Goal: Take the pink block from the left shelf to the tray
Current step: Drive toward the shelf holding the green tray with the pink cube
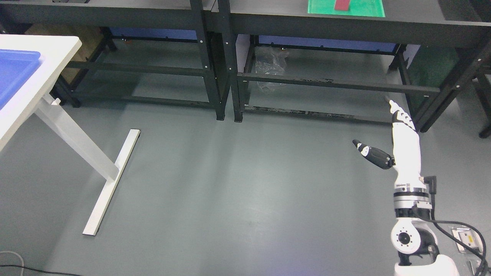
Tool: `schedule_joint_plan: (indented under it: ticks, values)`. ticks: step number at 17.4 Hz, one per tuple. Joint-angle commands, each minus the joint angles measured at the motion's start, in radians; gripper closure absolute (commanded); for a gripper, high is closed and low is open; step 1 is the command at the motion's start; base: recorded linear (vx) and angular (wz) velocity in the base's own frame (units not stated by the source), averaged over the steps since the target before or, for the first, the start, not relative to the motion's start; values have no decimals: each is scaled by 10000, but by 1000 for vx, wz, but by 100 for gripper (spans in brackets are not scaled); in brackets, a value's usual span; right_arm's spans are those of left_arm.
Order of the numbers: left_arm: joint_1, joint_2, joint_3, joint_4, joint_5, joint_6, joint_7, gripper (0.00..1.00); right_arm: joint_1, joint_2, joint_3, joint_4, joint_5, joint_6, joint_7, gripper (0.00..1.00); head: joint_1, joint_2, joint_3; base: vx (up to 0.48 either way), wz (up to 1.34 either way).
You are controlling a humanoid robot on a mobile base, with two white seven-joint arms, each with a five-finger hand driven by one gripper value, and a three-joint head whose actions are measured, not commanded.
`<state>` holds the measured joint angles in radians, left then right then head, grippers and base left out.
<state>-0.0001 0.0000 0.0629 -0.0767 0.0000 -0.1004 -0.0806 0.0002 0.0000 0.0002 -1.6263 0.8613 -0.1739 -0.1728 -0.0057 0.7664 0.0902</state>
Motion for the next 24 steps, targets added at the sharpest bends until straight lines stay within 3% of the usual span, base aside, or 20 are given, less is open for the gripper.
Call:
schedule_joint_plan:
  ticks: [1, 24]
  values:
    - [93, 174, 0, 0, -15, -8, 8, 0, 198, -175, 120, -58, 2340, 5, -51, 1, 0, 0, 0, 25, -144]
    - [93, 174, 0, 0, -15, 7, 8, 0, 213, -175, 28, -58, 2232, 21, -127, 1, 0, 0, 0, 23, -78]
